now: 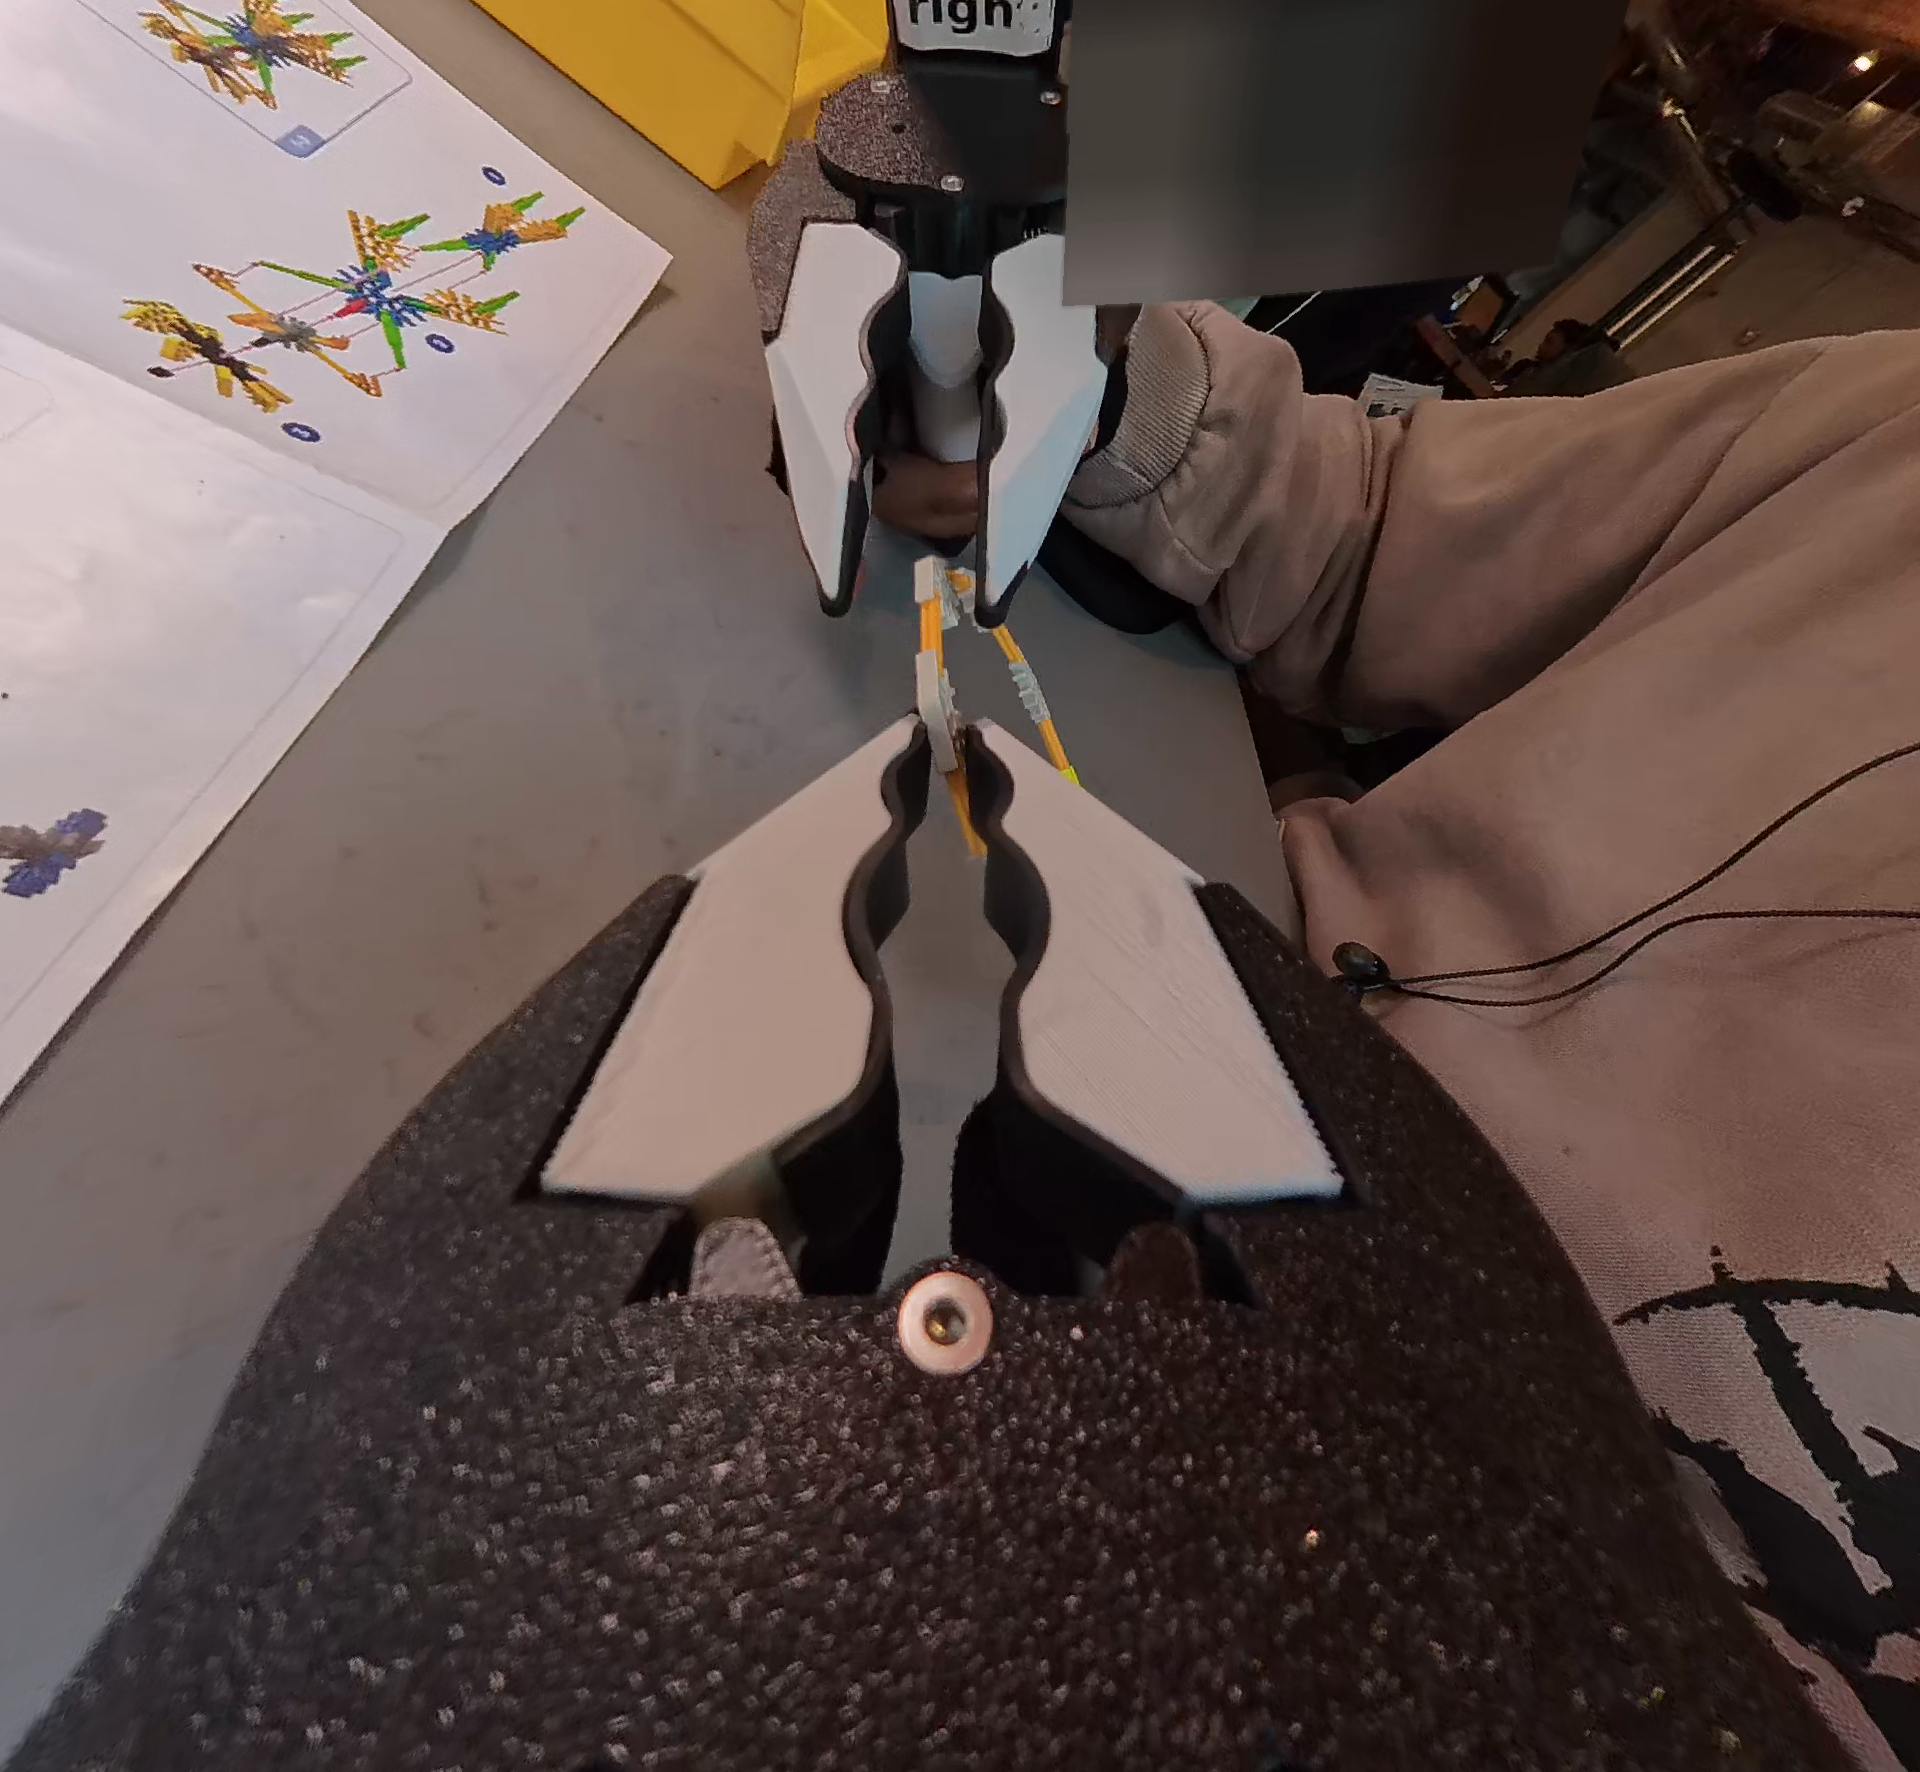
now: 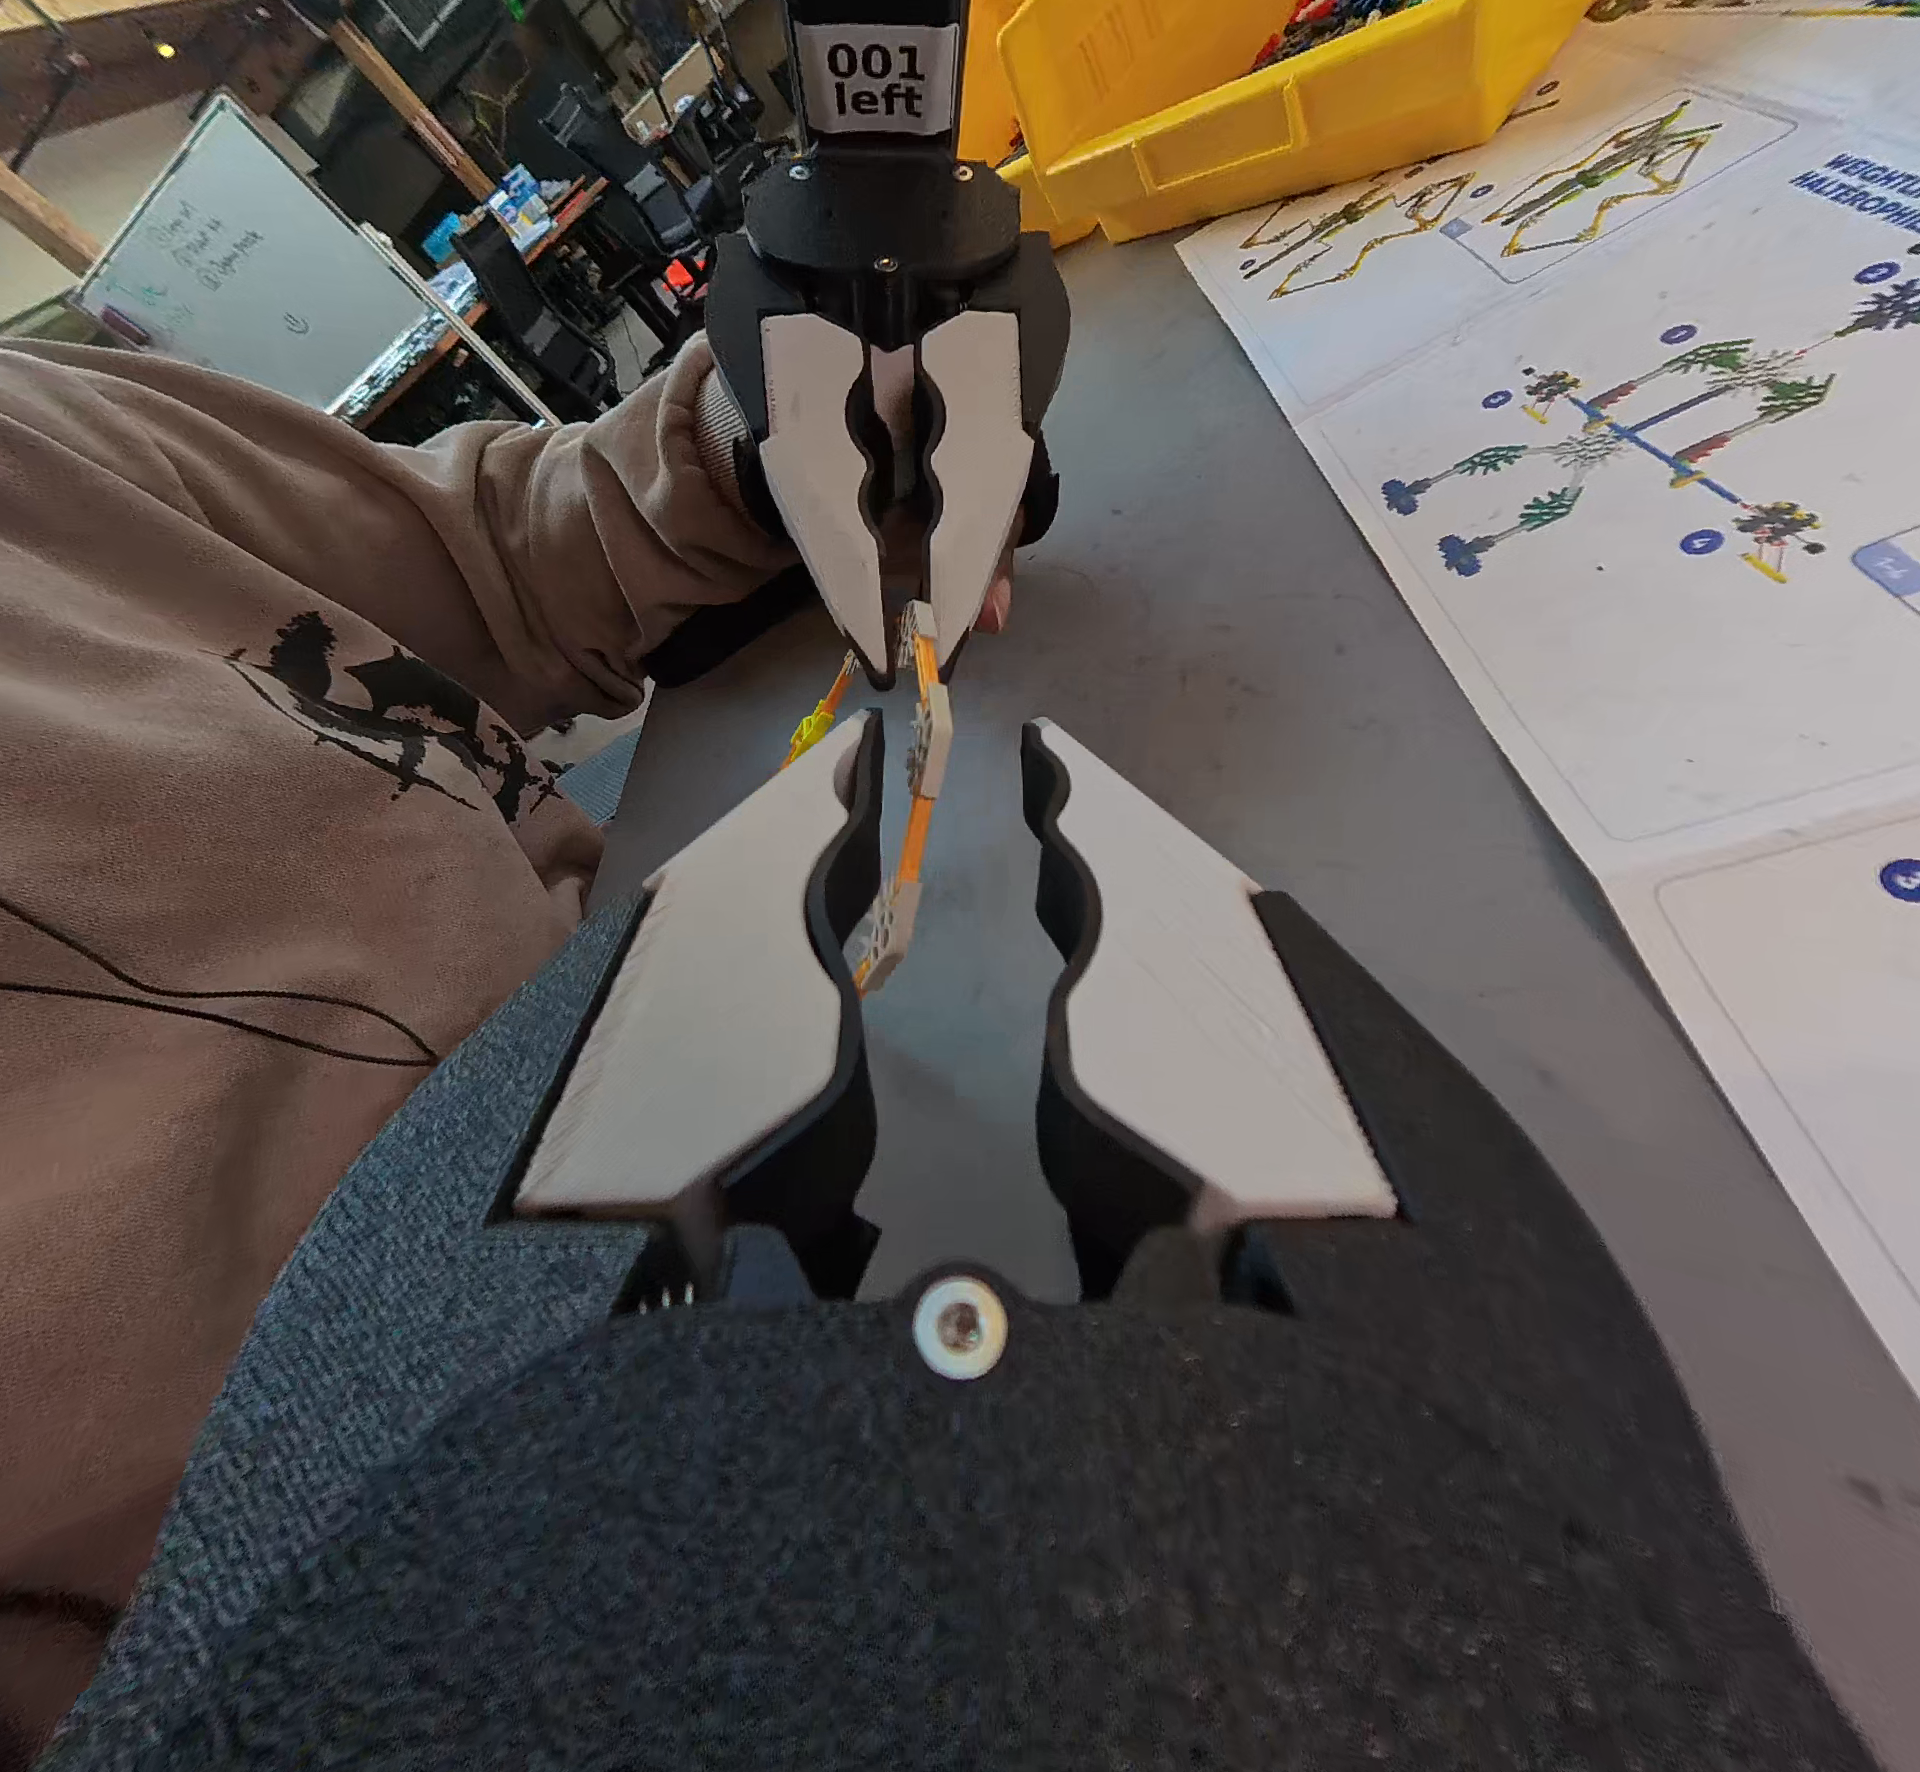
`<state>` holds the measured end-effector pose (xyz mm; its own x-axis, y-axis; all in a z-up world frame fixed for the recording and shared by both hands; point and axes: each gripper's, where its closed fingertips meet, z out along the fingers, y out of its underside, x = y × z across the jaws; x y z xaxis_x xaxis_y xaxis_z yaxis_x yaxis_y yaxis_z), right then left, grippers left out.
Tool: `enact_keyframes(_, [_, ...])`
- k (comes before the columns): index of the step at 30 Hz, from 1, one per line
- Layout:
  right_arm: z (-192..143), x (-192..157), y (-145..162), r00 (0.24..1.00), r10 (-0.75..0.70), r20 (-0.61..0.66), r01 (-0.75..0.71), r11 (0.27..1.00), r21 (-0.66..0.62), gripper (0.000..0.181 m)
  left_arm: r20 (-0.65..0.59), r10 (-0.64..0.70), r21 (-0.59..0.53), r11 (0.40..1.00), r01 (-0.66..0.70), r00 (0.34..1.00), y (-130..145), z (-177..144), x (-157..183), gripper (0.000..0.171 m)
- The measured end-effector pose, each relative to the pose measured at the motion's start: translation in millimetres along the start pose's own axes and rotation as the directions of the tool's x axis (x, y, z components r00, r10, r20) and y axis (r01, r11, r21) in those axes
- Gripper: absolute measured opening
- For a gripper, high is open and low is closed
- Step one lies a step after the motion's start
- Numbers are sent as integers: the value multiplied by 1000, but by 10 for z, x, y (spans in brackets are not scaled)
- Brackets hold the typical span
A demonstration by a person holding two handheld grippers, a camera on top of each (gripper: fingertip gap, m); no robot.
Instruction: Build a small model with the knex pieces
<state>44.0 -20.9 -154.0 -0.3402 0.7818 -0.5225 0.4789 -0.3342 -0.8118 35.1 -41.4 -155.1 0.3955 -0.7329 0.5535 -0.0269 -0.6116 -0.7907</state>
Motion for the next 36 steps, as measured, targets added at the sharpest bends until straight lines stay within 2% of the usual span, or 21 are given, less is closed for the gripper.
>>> enact_keyframes(2, [13,-42,8,1000,-15,14,15,1000,-7,22,5,15,-22,1000,-14,1000,38,48,16,6])
enact_keyframes(5, [81,-80,59,998,-58,-8,58,997,-45,4,6,16,-20,1000,-16,1000,44,105,37,7])
enact_keyframes(7, [75,-53,55,996,-77,-40,74,996,-55,4,32,9,-4,1000,-9,999,28,97,-14,8])
enact_keyframes(10, [55,-38,8,996,-71,-54,69,997,-33,4,-3,-42,55,998,43,999,-62,39,-10,7])
enact_keyframes(15, [93,-16,67,993,-95,-64,91,994,-59,3,12,-79,68,995,78,997,-68,50,-48,5])
enact_keyframes(17, [98,41,64,988,-111,-110,104,992,-66,3,41,-148,96,985,143,988,-88,47,-120,4])
enact_keyframes(19, [101,126,43,974,-122,-190,110,991,-70,2,95,-177,119,979,165,980,-95,44,-205,4])
enact_keyframes(23, [126,280,19,923,-135,-360,114,990,-79,1,306,-61,86,996,37,950,-94,12,-360,4])
enact_keyframes(27, [140,402,68,831,-241,-502,176,969,-174,1,517,123,-48,992,-115,847,-18,31,-539,3])
enact_keyframes(31, [114,448,58,764,-315,-563,224,948,-227,1,566,175,-91,985,-150,805,-28,49,-605,3])
enact_keyframes(33, [157,316,-33,760,-340,-553,272,940,-204,1,658,246,-183,969,-165,712,43,-60,-824,3])
enact_keyframes(34, [143,287,-76,723,-391,-570,315,920,-231,1,649,230,-184,972,-143,725,84,-65,-859,3])
enact_keyframes(35, [130,282,-79,697,-432,-573,341,902,-265,1,607,166,-134,985,-106,778,88,-27,-809,3])
enact_keyframes(36, [126,287,-58,708,-434,-557,340,901,-269,2,572,130,-99,991,-89,810,72,-10,-756,3])
